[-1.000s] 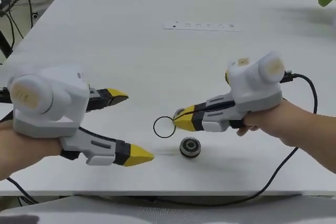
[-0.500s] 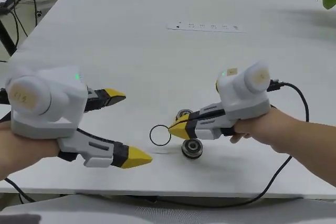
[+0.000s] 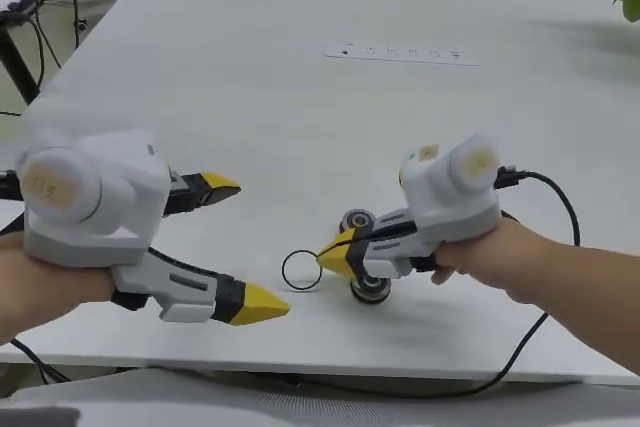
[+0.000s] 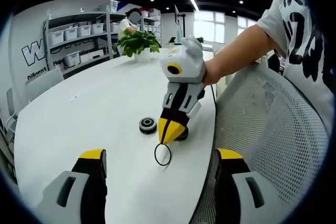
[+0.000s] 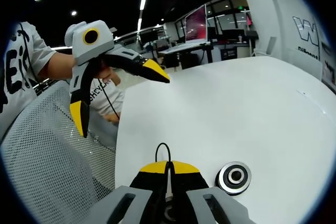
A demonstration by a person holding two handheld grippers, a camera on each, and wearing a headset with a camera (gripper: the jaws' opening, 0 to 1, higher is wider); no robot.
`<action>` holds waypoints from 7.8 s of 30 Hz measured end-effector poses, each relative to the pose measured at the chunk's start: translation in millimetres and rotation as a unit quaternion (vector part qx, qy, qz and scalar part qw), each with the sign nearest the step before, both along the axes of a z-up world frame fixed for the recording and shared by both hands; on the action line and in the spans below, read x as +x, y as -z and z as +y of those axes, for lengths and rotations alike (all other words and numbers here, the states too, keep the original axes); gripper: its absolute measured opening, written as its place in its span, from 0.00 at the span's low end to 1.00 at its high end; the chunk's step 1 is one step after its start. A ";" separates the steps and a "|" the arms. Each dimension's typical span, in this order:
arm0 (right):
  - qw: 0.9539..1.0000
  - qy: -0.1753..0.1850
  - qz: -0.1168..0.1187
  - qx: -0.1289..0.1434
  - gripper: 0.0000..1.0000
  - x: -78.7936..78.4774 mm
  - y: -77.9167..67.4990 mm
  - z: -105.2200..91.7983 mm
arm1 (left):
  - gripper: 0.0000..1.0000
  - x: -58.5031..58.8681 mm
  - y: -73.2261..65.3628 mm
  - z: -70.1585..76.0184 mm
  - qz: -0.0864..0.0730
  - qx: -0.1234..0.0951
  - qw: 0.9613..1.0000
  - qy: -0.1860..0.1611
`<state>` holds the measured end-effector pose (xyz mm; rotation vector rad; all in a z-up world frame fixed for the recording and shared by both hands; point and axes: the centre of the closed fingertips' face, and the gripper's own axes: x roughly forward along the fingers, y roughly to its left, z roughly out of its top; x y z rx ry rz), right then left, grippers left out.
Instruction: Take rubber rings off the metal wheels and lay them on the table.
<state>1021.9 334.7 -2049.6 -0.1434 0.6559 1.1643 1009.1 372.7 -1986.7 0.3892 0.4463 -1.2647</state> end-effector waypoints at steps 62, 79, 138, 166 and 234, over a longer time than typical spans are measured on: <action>0.998 0.041 -0.041 0.010 0.26 -12.1 -31.9 -74.5 | 0.58 -0.1 17.7 -67.3 0.013 0.027 0.996 0.087; 1.000 0.019 -0.022 -0.009 0.26 -24.5 -6.4 -79.8 | 0.47 -9.0 44.6 -84.1 0.033 0.052 0.992 0.115; 0.998 -0.020 -0.032 -0.044 0.18 -32.7 24.2 -67.5 | 0.11 -17.2 68.5 -107.5 0.019 0.064 0.989 0.134; 0.998 -0.024 -0.035 -0.048 0.10 -34.3 24.0 -70.9 | 0.09 -14.9 69.4 -107.1 0.012 0.067 0.990 0.127; 0.998 0.058 0.029 0.016 0.00 -26.7 5.9 -67.0 | 0.08 -16.1 70.1 -107.1 -0.002 0.078 0.989 0.122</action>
